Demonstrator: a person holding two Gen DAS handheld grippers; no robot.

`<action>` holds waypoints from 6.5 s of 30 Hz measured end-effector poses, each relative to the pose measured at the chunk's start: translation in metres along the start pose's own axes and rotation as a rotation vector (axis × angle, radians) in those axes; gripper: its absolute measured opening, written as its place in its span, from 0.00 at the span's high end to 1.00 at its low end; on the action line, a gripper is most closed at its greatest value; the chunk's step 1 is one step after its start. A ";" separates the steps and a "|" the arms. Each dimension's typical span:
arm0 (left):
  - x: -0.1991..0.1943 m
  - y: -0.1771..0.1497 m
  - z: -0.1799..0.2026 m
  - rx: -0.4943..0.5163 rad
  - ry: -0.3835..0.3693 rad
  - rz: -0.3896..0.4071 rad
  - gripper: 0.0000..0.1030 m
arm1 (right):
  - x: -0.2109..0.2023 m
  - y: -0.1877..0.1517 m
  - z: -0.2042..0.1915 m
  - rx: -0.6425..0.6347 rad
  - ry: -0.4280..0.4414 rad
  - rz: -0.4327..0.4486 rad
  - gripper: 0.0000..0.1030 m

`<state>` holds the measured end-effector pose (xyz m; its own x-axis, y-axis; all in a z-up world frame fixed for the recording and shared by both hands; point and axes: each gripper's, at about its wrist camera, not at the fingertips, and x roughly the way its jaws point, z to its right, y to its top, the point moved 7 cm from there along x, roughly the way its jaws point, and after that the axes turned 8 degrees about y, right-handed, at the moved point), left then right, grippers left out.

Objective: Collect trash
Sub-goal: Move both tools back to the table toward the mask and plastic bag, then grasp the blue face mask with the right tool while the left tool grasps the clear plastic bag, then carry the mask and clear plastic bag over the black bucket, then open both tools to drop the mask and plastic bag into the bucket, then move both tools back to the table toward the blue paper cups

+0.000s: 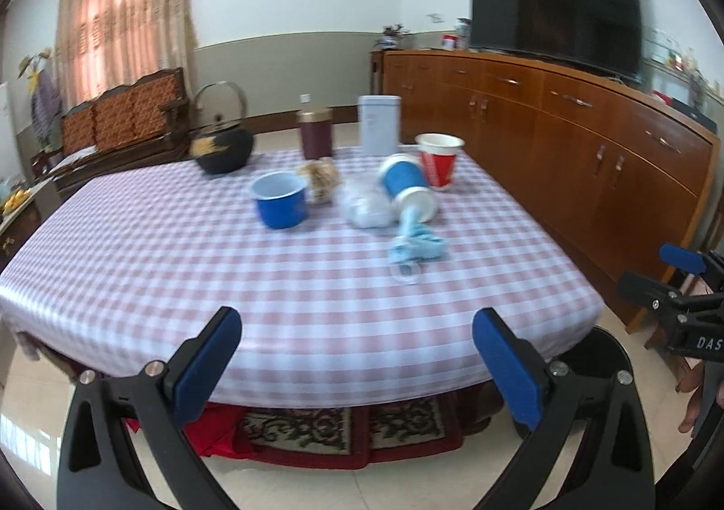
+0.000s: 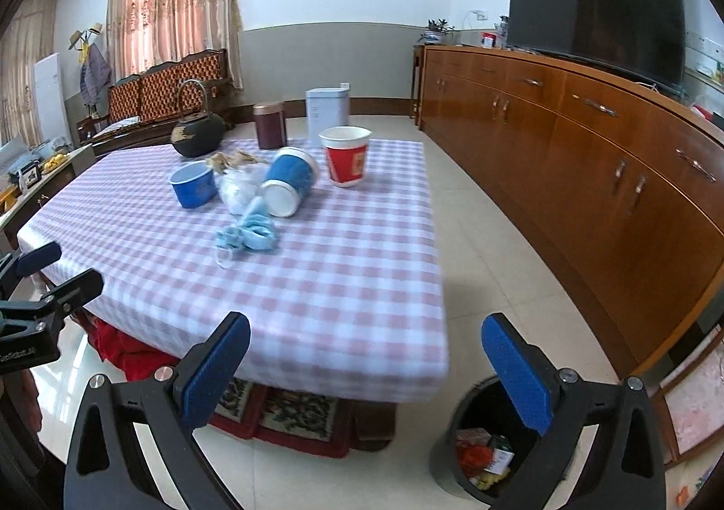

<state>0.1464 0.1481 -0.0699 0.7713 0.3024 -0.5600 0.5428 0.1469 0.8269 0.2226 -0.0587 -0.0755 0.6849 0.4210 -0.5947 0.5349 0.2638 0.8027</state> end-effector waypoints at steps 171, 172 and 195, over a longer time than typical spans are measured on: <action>0.058 -0.113 0.391 0.478 -0.652 -0.306 0.60 | 0.008 -0.203 0.279 0.330 -0.136 -0.307 0.86; 0.061 -0.120 0.395 0.489 -0.668 -0.334 0.58 | 0.017 -0.210 0.281 0.334 -0.111 -0.335 0.85; 0.028 -0.105 0.338 0.397 -0.482 -0.280 0.00 | -0.027 -0.193 0.273 0.321 -0.312 -0.302 0.00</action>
<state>0.2236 -0.1774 -0.1896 0.5962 -0.1629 -0.7861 0.7530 -0.2260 0.6179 0.2358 -0.3575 -0.2262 0.5654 0.0769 -0.8213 0.8217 0.0339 0.5689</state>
